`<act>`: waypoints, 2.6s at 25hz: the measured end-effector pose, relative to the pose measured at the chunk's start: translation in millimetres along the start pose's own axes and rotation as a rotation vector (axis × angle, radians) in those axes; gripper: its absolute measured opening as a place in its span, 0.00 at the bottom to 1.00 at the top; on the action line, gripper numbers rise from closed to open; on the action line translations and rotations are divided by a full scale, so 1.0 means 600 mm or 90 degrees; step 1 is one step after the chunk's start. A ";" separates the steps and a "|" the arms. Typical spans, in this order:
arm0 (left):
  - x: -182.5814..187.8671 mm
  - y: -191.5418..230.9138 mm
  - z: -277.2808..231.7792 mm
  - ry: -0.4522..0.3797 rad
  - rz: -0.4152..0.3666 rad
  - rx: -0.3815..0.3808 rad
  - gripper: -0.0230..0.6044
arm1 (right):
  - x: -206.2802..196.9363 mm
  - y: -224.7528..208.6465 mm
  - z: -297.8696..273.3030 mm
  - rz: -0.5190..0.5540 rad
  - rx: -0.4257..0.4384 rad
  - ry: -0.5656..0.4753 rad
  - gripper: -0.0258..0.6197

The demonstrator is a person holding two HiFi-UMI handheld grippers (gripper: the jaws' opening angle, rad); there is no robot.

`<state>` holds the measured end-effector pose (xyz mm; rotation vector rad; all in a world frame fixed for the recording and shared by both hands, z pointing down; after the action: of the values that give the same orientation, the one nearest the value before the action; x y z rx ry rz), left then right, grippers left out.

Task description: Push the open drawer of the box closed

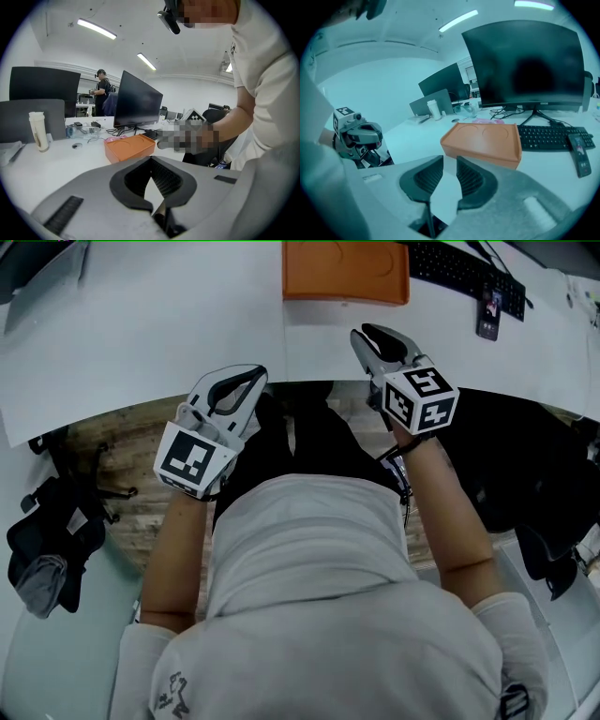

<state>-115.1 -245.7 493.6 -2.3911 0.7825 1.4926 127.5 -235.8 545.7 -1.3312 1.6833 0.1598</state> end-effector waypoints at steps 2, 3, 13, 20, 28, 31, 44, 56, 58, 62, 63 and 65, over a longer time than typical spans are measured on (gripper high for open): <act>0.015 0.002 0.025 -0.017 -0.015 0.000 0.03 | 0.011 0.028 0.020 0.017 -0.009 -0.010 0.18; 0.023 0.003 0.038 -0.025 -0.025 -0.001 0.03 | 0.017 0.043 0.030 0.024 -0.013 -0.016 0.18; 0.079 0.010 0.156 -0.080 -0.088 -0.014 0.03 | 0.066 0.179 0.120 0.088 -0.045 -0.072 0.15; 0.116 -0.041 0.216 -0.113 -0.102 -0.072 0.03 | 0.087 0.250 0.163 0.122 -0.061 -0.107 0.11; 0.182 -0.064 0.292 -0.166 -0.103 -0.101 0.03 | 0.115 0.327 0.209 0.183 -0.089 -0.147 0.05; 0.201 -0.060 0.319 -0.183 -0.096 -0.084 0.03 | 0.127 0.356 0.224 0.188 -0.071 -0.183 0.05; 0.230 -0.030 0.411 -0.241 -0.051 -0.045 0.03 | 0.183 0.460 0.249 0.227 -0.022 -0.265 0.04; 0.223 -0.036 0.457 -0.287 -0.028 -0.045 0.03 | 0.155 0.517 0.288 0.269 -0.006 -0.229 0.04; 0.220 -0.038 0.463 -0.285 -0.025 -0.031 0.03 | 0.152 0.518 0.294 0.272 0.001 -0.227 0.04; 0.216 -0.061 0.473 -0.277 -0.018 -0.006 0.03 | 0.145 0.522 0.317 0.289 0.021 -0.226 0.04; 0.216 -0.071 0.472 -0.275 -0.017 -0.001 0.03 | 0.142 0.521 0.325 0.296 0.028 -0.226 0.04; 0.217 -0.096 0.466 -0.272 -0.012 0.005 0.03 | 0.132 0.519 0.344 0.306 0.040 -0.224 0.04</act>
<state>-253.5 -115.3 243.9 -1.9574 0.6574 1.8918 -1.2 -41.0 243.8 -0.7757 1.6550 0.5809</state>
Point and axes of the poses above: the fingertips, and each gripper's own axes: z backward along the fingers, y to its left, x out of its top, the point moved 7 cm from there along z, backward along the fingers, and after that the axes turned 13 degrees about x, right-handed, at the moved point
